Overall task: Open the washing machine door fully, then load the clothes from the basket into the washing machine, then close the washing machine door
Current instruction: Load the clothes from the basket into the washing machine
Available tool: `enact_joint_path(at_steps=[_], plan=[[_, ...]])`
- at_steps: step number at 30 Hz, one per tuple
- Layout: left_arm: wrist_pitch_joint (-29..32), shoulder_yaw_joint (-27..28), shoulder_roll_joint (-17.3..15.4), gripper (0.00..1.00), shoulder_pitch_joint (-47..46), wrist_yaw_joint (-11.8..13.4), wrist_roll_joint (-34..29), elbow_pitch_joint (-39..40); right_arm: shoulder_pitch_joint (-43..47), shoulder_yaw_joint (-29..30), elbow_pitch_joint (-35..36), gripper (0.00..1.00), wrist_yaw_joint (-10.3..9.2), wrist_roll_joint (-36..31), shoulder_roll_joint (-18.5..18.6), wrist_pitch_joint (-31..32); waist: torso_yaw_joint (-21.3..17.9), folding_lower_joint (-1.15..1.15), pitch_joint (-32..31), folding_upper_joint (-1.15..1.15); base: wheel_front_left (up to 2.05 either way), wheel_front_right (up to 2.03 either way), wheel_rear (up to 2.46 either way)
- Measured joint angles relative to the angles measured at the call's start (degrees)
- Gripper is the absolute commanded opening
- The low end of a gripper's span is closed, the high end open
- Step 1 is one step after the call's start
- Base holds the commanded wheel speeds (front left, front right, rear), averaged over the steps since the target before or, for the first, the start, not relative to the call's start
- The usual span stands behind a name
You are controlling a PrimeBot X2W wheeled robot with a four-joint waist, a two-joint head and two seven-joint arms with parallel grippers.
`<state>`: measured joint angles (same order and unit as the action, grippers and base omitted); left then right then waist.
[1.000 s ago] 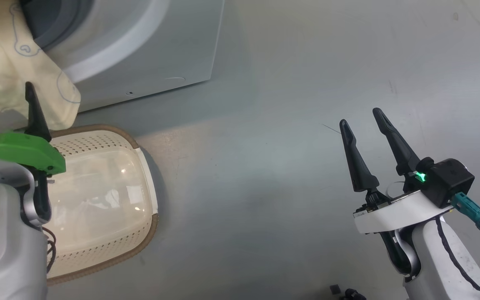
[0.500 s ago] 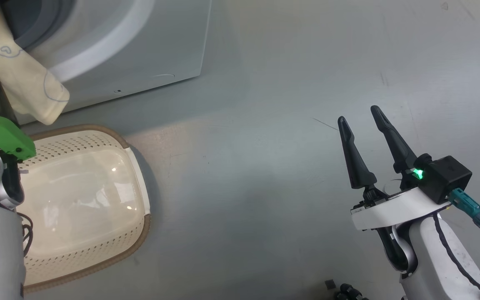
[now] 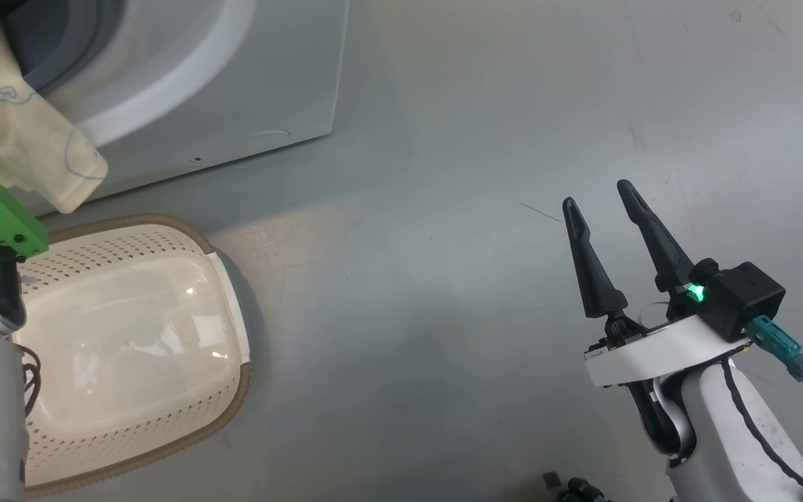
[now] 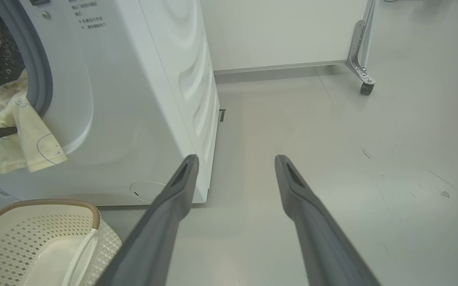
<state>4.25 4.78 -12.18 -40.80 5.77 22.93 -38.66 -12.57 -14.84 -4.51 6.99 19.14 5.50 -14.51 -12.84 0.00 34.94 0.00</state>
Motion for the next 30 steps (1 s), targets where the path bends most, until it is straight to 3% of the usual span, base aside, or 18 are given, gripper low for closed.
enact_joint_path(at_steps=[16,30], plan=[[0.85,-3.31,-0.08,0.00,0.31,-1.07,-1.40,1.40,0.03,1.57,0.80,1.00,0.00,0.01,0.33,0.00,2.73,0.00,-0.54,0.00,0.00,0.00,0.00],[5.91,-5.06,-4.65,0.00,0.70,-4.26,-2.81,10.57,0.04,-0.13,0.82,1.00,0.00,0.01,0.35,0.00,3.95,0.00,-1.06,0.00,0.00,0.00,0.00]])
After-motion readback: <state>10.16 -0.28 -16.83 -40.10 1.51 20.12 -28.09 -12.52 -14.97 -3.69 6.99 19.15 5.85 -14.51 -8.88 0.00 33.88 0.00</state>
